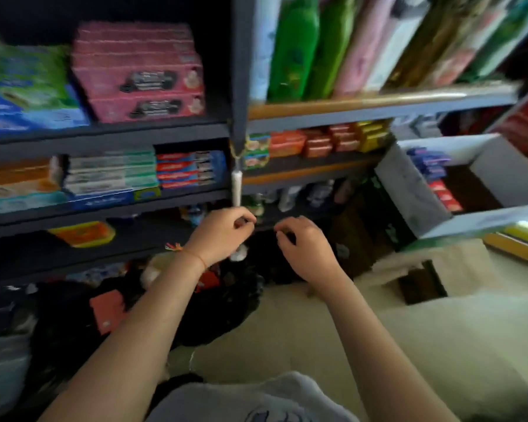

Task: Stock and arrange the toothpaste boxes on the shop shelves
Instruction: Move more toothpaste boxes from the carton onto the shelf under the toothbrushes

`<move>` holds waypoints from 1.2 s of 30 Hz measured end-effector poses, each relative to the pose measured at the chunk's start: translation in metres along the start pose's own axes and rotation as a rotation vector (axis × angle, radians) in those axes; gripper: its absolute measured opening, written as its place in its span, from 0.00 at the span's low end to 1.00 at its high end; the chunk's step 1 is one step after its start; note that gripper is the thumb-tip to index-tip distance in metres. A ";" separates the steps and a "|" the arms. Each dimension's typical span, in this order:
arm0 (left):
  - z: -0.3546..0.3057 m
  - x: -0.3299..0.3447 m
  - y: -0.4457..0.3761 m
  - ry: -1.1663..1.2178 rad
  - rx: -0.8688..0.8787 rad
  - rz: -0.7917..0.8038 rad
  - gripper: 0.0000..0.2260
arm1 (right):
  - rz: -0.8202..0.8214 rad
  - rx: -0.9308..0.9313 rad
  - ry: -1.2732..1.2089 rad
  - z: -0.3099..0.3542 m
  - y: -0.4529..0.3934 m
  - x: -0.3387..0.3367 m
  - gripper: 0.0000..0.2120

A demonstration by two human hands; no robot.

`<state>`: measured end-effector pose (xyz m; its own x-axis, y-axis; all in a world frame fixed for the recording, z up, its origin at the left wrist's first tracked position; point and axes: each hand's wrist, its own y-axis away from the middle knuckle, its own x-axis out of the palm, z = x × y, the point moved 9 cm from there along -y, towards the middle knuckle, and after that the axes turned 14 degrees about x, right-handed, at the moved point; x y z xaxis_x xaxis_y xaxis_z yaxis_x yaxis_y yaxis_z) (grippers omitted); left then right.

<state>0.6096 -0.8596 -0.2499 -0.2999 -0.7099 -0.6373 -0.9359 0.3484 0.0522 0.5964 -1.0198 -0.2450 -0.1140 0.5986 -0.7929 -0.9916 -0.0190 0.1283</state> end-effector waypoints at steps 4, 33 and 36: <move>-0.072 0.074 -0.044 0.030 0.107 0.050 0.06 | -0.106 0.065 -0.040 -0.070 0.011 -0.075 0.09; -0.210 0.290 -0.425 -0.378 0.255 -0.010 0.23 | -0.207 0.227 0.175 -0.397 -0.283 -0.299 0.17; -0.217 0.309 -0.438 -0.451 0.143 -0.015 0.26 | -0.057 0.072 0.300 -0.408 -0.320 -0.293 0.21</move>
<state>0.8863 -1.3648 -0.3029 -0.1468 -0.3902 -0.9089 -0.8953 0.4431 -0.0456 0.9221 -1.5157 -0.2962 -0.0819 0.3339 -0.9390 -0.9912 0.0712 0.1118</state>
